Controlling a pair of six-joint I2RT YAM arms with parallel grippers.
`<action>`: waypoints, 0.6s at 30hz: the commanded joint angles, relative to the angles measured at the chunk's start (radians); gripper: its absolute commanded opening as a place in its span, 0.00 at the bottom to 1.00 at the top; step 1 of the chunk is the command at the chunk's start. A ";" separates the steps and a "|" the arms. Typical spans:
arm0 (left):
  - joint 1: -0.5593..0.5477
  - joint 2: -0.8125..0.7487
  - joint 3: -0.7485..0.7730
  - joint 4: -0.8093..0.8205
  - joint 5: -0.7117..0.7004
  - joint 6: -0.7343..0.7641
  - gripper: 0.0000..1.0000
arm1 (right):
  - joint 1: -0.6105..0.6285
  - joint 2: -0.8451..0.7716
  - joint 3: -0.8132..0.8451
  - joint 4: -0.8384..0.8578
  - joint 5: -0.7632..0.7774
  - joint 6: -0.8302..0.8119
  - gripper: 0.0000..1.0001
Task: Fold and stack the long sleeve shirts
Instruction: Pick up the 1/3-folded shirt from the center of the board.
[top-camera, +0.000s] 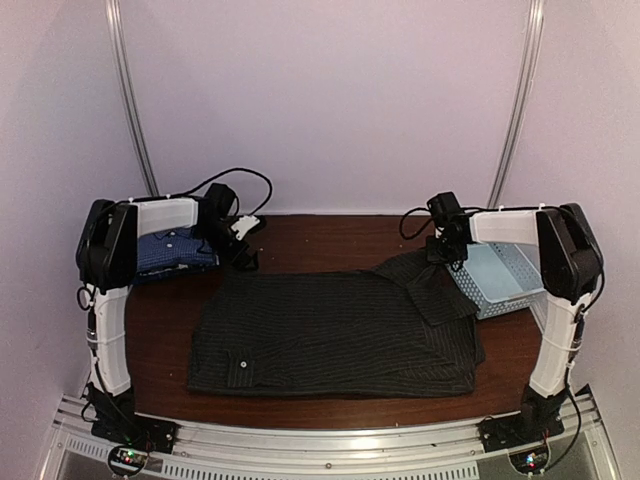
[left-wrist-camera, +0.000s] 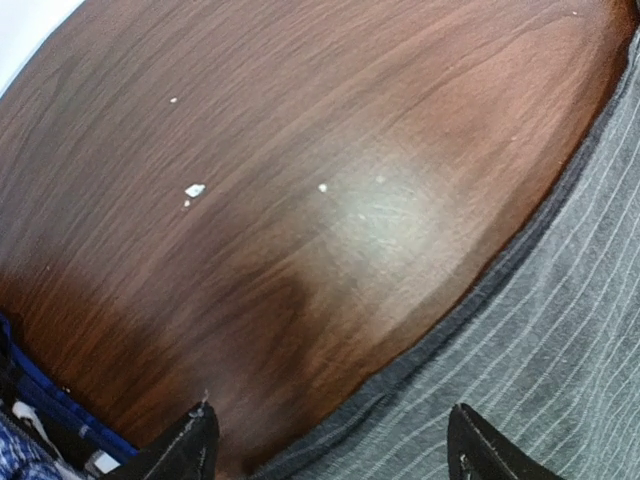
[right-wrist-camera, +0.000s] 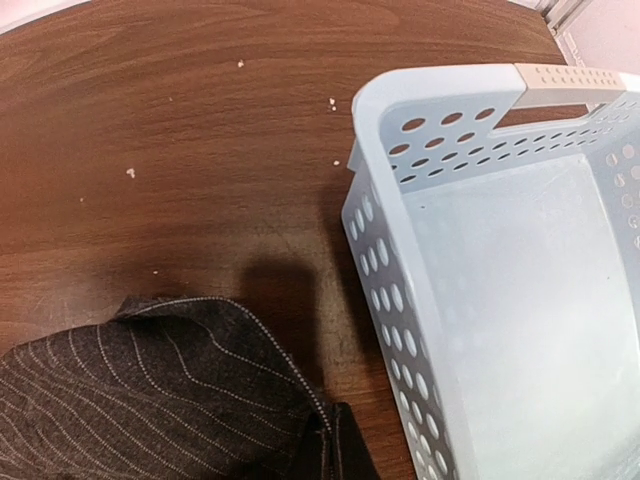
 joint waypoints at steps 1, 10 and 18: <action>0.060 0.044 0.059 -0.056 0.107 0.061 0.80 | -0.004 -0.072 -0.027 -0.028 -0.032 -0.024 0.00; 0.115 0.115 0.116 -0.111 0.157 0.098 0.79 | -0.003 -0.080 -0.043 -0.043 -0.064 -0.033 0.00; 0.129 0.142 0.138 -0.134 0.197 0.095 0.69 | 0.000 -0.086 -0.047 -0.047 -0.067 -0.035 0.00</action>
